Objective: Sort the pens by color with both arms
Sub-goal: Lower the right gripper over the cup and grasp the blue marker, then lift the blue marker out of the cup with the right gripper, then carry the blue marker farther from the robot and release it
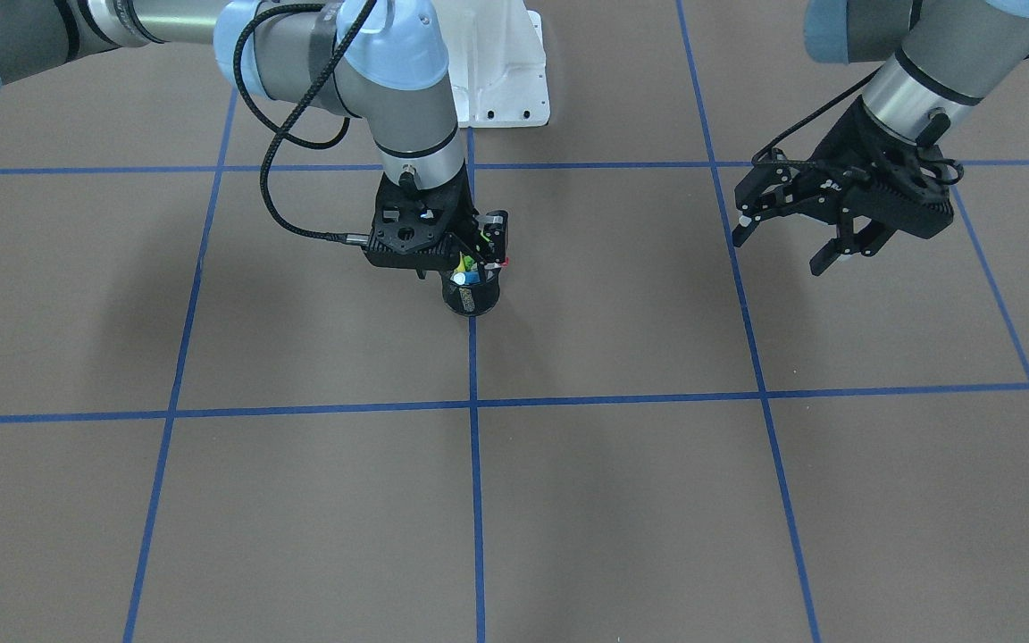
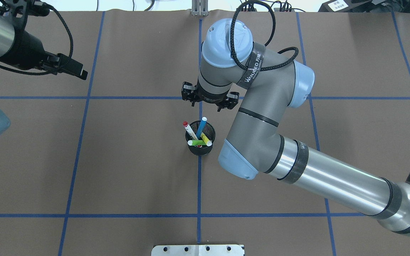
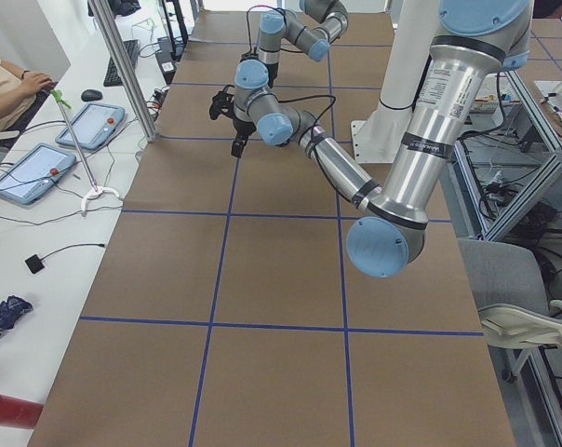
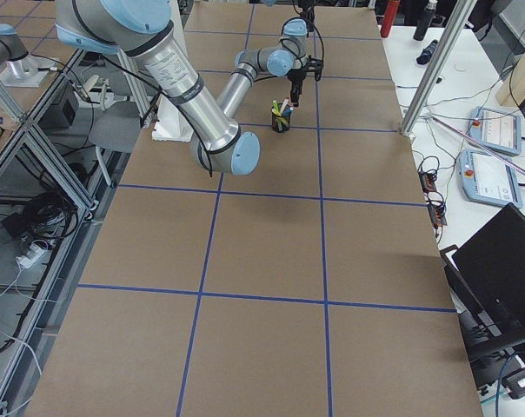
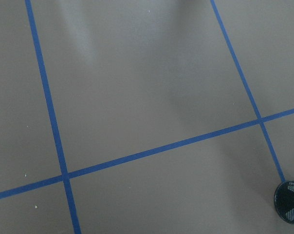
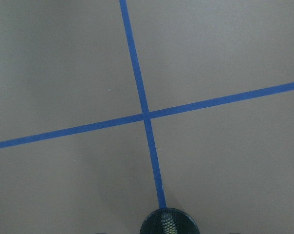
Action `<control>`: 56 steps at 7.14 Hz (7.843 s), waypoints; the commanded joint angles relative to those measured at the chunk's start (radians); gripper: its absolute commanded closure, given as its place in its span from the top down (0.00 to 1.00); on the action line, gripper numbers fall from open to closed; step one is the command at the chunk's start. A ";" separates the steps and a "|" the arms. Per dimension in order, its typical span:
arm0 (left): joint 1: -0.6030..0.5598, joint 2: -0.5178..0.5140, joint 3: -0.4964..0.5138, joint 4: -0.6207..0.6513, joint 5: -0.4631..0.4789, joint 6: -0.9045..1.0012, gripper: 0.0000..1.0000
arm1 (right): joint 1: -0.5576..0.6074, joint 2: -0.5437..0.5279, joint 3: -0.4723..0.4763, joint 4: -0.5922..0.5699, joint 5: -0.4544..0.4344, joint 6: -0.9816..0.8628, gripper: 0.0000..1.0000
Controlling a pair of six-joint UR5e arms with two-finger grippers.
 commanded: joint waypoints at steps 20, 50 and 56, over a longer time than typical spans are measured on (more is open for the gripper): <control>-0.007 0.031 -0.045 0.000 0.011 0.000 1.00 | 0.018 0.055 -0.179 0.007 0.226 -0.238 0.32; 0.013 -0.005 0.010 -0.005 0.008 -0.002 1.00 | -0.129 -0.216 -0.341 0.651 -1.099 0.053 0.39; 0.033 -0.018 0.009 -0.002 0.008 -0.018 1.00 | 0.010 -0.212 -0.246 0.673 -0.737 0.058 0.99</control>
